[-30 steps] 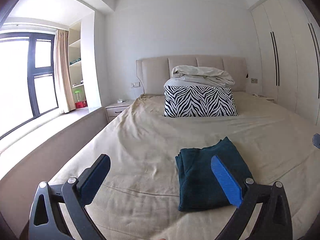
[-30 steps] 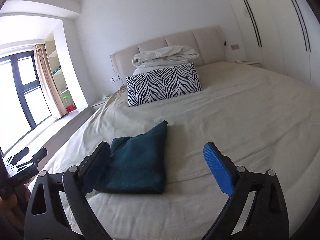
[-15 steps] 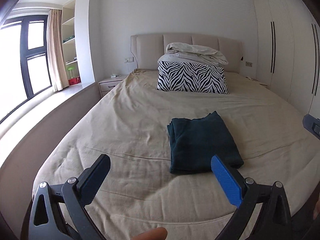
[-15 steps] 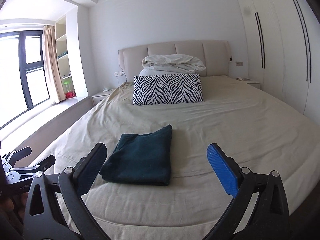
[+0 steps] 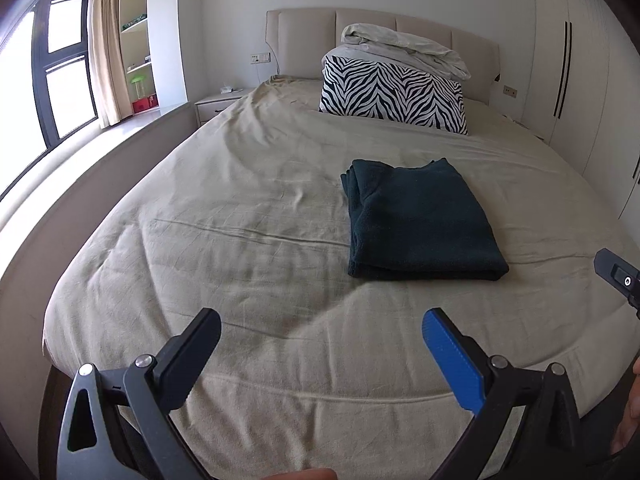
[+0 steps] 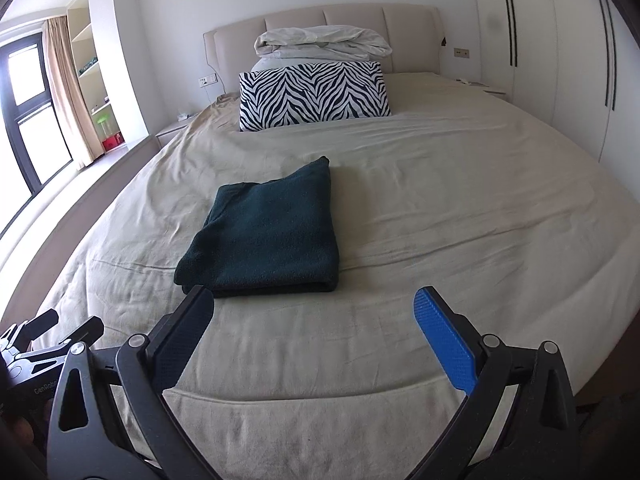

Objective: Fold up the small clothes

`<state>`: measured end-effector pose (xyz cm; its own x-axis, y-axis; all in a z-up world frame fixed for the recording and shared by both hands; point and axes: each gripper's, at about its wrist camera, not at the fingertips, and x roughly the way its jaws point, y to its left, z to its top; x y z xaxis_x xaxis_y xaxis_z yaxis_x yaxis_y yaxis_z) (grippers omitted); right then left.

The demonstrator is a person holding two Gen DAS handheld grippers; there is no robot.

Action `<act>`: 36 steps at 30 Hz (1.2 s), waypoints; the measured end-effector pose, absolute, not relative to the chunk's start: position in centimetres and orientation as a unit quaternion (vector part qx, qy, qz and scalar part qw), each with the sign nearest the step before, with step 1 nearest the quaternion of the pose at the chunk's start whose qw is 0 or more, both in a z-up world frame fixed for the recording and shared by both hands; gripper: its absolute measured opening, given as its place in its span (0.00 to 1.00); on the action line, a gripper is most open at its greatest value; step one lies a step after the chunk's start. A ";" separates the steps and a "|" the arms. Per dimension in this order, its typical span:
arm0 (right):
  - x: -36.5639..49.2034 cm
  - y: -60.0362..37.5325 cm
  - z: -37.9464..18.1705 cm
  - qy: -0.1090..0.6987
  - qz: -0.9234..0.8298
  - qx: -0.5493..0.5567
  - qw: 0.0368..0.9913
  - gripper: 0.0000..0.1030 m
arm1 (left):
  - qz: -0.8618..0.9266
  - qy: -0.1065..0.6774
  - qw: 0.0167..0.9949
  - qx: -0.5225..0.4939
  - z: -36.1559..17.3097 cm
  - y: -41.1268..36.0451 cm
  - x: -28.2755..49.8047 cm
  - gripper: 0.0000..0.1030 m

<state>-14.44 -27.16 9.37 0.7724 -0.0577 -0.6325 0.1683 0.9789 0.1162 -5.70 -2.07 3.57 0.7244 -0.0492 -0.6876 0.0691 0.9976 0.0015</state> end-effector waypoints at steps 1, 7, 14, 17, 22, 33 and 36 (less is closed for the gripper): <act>-14.3 -27.0 9.2 0.334 -0.058 0.081 0.937 0.99 | -0.033 0.372 0.928 0.012 3.5 -2.0 -5.6 1.00; -13.6 -26.5 8.1 0.353 -0.049 0.073 0.931 0.99 | -0.034 0.378 0.925 0.011 3.0 -1.9 -5.4 1.00; -13.3 -26.1 7.4 0.360 -0.043 0.071 0.929 0.99 | -0.031 0.380 0.924 0.007 2.8 -1.8 -5.2 1.00; -13.2 -26.1 7.4 0.361 -0.042 0.071 0.929 0.99 | -0.032 0.381 0.924 0.008 2.8 -1.8 -5.2 1.00; -13.0 -26.1 7.2 0.362 -0.041 0.071 0.929 0.99 | -0.033 0.382 0.923 0.008 2.7 -1.9 -5.1 1.00; -12.6 -25.9 6.9 0.364 -0.042 0.071 0.928 0.99 | -0.034 0.383 0.923 0.008 2.7 -1.9 -5.1 1.00; -12.5 -25.8 6.6 0.367 -0.041 0.071 0.927 0.99 | -0.034 0.383 0.923 0.007 2.6 -1.9 -5.1 1.00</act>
<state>-12.46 -25.84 6.63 0.7271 -0.0242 -0.6861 0.1287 0.9865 0.1016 -5.10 -1.87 2.60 0.7044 -0.0568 -0.7075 0.0683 0.9976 -0.0121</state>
